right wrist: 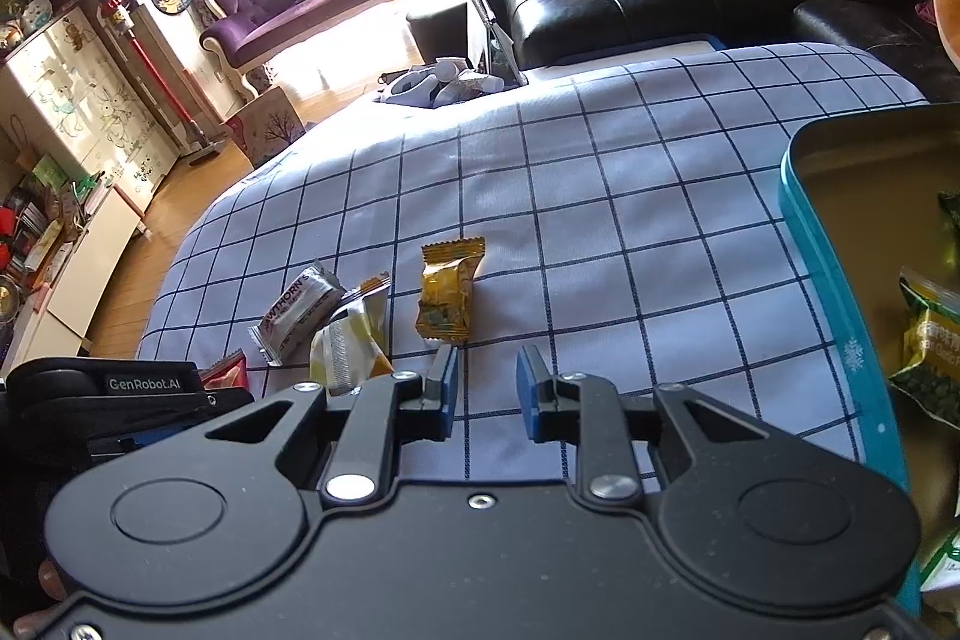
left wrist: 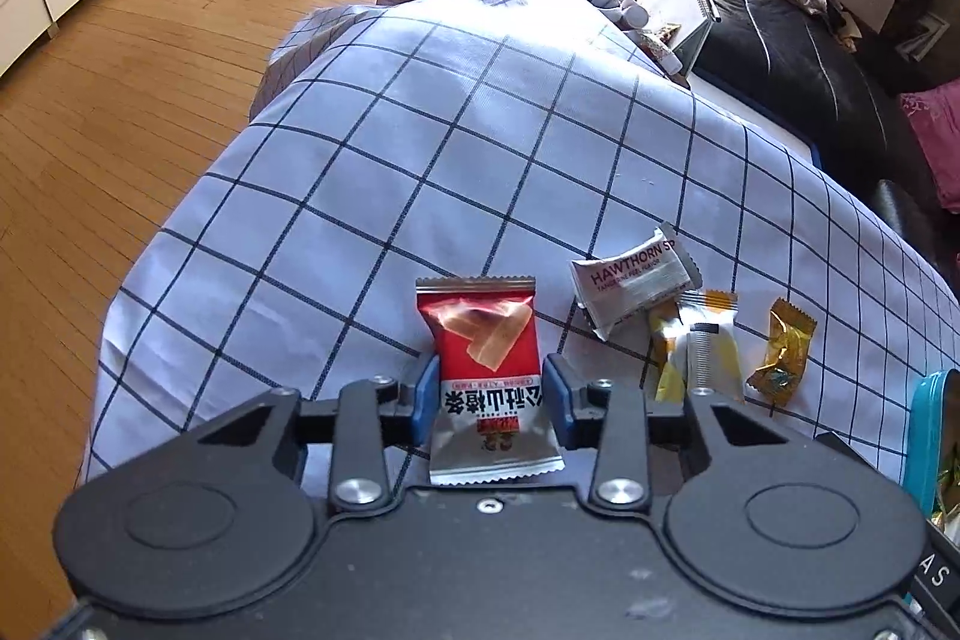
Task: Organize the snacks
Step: 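Lower the left gripper onto the red snack packet and close it, then grasp the gold-wrapped candy with the right gripper while the left holds the red packet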
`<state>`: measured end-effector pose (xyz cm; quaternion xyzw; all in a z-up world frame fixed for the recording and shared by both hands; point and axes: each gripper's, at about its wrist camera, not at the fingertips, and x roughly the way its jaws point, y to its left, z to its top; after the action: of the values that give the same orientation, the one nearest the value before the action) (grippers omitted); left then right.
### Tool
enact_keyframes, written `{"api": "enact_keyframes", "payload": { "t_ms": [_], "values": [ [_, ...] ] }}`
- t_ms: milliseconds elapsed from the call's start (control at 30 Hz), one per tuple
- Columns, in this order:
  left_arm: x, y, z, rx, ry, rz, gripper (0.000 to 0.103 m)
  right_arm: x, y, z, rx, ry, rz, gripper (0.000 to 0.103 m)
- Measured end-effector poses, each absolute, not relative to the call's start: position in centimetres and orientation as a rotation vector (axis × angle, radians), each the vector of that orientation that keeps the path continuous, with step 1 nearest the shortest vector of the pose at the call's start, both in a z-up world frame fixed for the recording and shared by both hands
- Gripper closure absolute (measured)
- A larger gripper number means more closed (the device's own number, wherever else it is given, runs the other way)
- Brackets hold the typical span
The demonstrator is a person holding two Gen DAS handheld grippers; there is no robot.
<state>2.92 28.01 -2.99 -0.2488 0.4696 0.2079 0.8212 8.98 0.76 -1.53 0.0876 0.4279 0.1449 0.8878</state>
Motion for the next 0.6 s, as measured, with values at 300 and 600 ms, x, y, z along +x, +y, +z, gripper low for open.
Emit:
{"api": "enact_keyframes", "payload": {
  "t_ms": [300, 600],
  "values": [
    [2.7, 28.0, -3.1, -0.524, 0.991, 0.417, 0.062, 11.2, 3.5, -1.7, 0.166, 0.841, 0.299, 0.069],
    [2.6, 27.3, -3.1, -0.468, 0.988, 0.396, 0.062, 11.4, 6.2, -2.5, 0.070, 0.752, 0.263, 0.069]
  ]
}}
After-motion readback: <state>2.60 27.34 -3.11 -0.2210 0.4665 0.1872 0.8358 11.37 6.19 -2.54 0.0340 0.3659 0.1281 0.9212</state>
